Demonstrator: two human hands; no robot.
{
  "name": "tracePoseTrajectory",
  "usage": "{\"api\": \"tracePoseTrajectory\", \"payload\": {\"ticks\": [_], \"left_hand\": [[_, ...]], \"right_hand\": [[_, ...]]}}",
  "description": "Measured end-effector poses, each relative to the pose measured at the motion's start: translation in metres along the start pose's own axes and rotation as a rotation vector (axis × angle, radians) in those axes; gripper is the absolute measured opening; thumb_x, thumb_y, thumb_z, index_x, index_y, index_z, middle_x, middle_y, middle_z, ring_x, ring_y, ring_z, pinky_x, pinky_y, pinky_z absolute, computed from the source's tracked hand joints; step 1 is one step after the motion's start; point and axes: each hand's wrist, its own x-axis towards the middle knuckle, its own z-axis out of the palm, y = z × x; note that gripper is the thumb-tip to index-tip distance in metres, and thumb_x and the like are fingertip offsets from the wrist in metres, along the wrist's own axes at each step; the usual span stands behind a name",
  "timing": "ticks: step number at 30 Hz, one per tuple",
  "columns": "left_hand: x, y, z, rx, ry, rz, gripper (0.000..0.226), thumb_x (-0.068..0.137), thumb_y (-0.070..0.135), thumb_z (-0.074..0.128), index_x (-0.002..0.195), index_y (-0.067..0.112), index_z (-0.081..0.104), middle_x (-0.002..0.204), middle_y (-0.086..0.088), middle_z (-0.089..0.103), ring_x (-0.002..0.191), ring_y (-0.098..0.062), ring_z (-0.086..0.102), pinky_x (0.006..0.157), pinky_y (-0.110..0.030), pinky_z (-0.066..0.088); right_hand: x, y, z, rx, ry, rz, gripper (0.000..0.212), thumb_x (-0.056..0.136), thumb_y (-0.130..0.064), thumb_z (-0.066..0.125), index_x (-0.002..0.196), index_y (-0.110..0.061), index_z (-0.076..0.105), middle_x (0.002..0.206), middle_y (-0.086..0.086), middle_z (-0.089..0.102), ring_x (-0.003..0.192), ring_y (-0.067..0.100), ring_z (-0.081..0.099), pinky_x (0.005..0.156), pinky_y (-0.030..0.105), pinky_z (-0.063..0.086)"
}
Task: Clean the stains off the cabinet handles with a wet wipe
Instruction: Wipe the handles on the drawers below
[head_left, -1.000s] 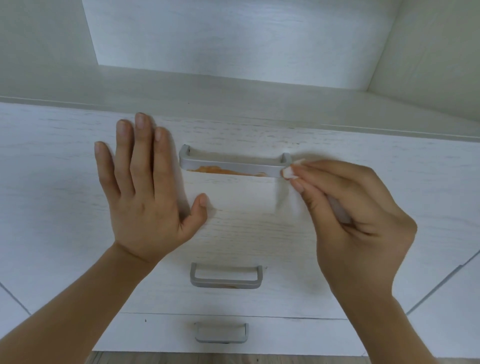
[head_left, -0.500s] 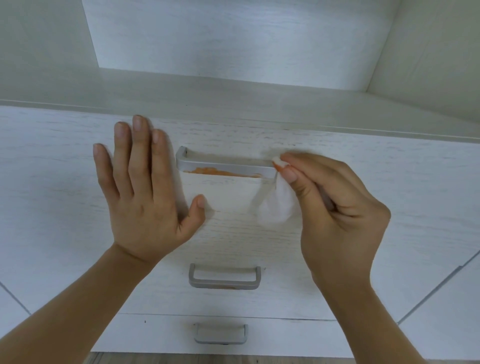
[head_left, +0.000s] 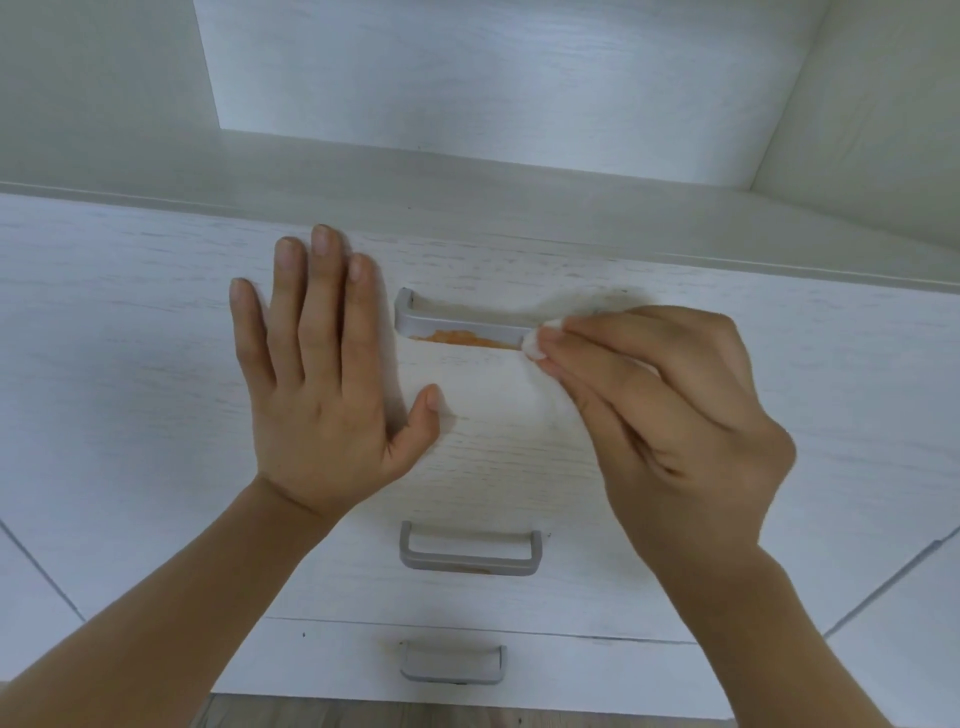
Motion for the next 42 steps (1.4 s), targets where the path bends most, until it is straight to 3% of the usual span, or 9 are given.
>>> {"api": "tracePoseTrajectory", "payload": {"ticks": [8,15,19,23,29,42], "left_hand": [[0.000,0.001,0.001,-0.017,0.004,0.006,0.077,0.091,0.051,0.026,0.144,-0.005,0.023,0.145,-0.026,0.024,0.145,-0.027,0.005,0.117,-0.053,0.010],[0.001,0.000,-0.001,-0.025,-0.024,0.014,0.078,0.090,0.051,0.029,0.144,-0.005,0.022,0.145,-0.027,0.023,0.146,-0.028,0.002,0.117,-0.053,0.008],[0.001,-0.007,-0.008,-0.119,-0.005,0.068,0.073,0.086,0.045,0.042,0.141,-0.002,0.033,0.143,-0.021,0.029,0.139,-0.029,0.022,0.113,-0.053,0.017],[0.001,-0.023,-0.009,-0.084,0.029,0.168,0.070,0.089,0.047,0.044,0.141,0.002,0.038,0.142,-0.019,0.034,0.136,-0.029,0.027,0.112,-0.054,0.020],[-0.003,-0.023,0.000,-0.033,0.056,0.175,0.072,0.090,0.049,0.036,0.146,0.003,0.033,0.147,-0.016,0.029,0.146,-0.022,0.014,0.115,-0.053,0.018],[-0.006,-0.022,0.005,-0.060,0.084,0.175,0.073,0.088,0.047,0.038,0.146,0.003,0.032,0.147,-0.015,0.027,0.146,-0.021,0.013,0.114,-0.054,0.019]], "right_hand": [[0.001,0.005,0.000,-0.034,-0.013,-0.069,0.009,0.087,-0.003,0.073,0.096,-0.002,0.073,0.094,0.006,0.070,0.087,0.022,0.063,0.090,0.020,0.047],[0.003,-0.006,0.003,-0.046,-0.007,-0.005,0.008,0.087,0.000,0.072,0.093,-0.004,0.074,0.091,0.005,0.070,0.086,0.022,0.063,0.090,0.017,0.045],[0.003,-0.009,-0.001,-0.093,0.022,-0.007,0.007,0.089,-0.005,0.072,0.094,-0.008,0.074,0.091,0.001,0.069,0.084,0.023,0.061,0.086,0.017,0.045],[0.006,-0.010,0.003,-0.134,0.001,-0.078,0.007,0.091,-0.008,0.070,0.093,-0.010,0.076,0.092,0.001,0.072,0.085,0.022,0.059,0.076,0.030,0.050],[0.006,-0.003,0.010,-0.106,-0.019,-0.130,0.006,0.089,-0.006,0.071,0.093,-0.004,0.075,0.092,0.007,0.072,0.086,0.022,0.063,0.085,0.026,0.050],[0.004,-0.005,0.018,-0.089,-0.009,-0.158,0.008,0.088,-0.003,0.071,0.096,0.000,0.072,0.098,0.005,0.068,0.089,0.020,0.061,0.091,0.019,0.047]]}}
